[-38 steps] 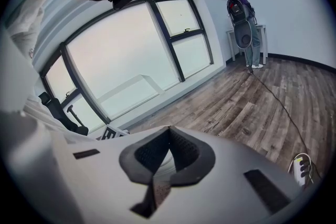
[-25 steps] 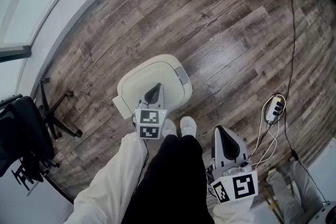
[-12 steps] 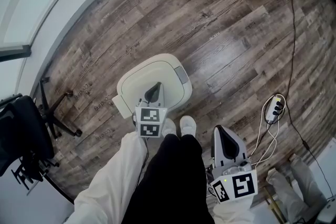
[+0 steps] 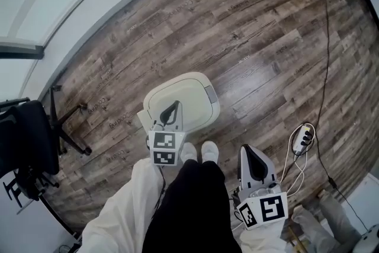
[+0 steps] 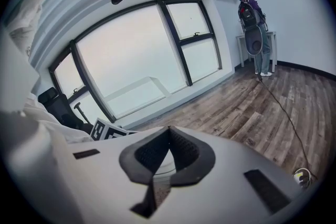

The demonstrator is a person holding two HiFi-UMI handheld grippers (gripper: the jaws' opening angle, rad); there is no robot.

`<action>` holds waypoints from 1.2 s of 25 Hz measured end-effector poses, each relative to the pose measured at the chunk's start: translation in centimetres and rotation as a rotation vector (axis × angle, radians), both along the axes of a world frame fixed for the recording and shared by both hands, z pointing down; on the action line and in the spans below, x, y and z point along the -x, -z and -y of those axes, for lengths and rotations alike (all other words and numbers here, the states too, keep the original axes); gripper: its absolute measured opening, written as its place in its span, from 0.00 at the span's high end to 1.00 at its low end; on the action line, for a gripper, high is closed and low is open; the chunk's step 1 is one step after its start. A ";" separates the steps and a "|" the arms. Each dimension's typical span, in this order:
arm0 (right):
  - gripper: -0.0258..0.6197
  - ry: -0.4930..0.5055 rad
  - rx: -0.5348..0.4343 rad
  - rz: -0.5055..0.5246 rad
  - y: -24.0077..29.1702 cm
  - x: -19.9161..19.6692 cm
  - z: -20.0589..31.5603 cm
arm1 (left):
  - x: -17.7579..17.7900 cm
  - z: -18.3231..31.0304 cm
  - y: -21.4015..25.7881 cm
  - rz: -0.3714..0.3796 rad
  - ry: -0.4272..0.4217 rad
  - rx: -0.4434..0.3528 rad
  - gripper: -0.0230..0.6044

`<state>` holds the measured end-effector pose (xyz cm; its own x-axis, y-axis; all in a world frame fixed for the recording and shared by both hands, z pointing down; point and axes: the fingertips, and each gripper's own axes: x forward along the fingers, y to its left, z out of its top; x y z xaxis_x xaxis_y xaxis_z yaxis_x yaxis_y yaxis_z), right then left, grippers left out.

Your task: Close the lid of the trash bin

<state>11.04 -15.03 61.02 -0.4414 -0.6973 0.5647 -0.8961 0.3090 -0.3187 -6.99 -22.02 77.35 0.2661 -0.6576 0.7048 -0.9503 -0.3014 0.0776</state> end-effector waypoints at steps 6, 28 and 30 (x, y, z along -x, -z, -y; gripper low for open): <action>0.92 0.046 -0.070 0.003 7.2 2.9 0.4 | 3.2 -2.3 9.9 0.008 0.056 -0.073 0.95; 0.92 0.177 -0.346 0.026 38.1 8.1 -2.0 | 11.2 -12.6 50.9 -0.022 0.264 -0.388 0.95; 0.92 0.171 -0.359 0.043 40.0 8.3 -2.9 | 11.5 -13.4 53.3 -0.017 0.266 -0.410 0.95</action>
